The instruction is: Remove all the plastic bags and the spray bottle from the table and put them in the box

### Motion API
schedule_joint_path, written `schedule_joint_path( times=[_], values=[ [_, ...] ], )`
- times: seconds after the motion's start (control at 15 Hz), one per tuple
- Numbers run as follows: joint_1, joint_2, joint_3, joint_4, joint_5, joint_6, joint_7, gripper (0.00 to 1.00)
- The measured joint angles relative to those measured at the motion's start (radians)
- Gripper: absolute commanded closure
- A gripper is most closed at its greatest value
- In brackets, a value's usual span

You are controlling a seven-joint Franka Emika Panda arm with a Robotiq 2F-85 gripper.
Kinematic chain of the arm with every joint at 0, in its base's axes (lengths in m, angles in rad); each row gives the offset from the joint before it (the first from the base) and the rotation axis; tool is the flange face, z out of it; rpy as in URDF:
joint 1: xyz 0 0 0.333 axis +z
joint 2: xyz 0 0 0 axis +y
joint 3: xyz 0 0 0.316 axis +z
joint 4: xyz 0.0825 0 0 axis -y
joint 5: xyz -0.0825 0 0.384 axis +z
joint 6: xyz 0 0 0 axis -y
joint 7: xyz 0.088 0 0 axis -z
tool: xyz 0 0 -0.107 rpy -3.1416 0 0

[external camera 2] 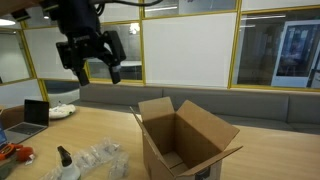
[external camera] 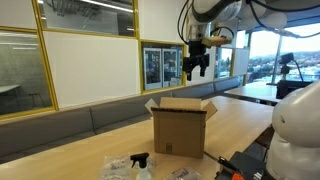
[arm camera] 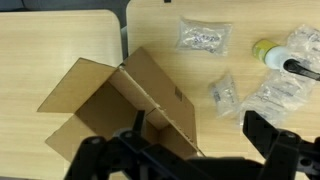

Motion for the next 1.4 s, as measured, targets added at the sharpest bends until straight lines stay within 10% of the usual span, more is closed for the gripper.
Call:
schedule_joint_path(
  times=[0.6,1.4],
  values=[
    [0.053,0.051,0.199,-0.198,0.118,0.19,0.379,0.0],
    [-0.135,0.461,0.261,-0.305,-0.057,0.54,1.072,0.0]
  ],
)
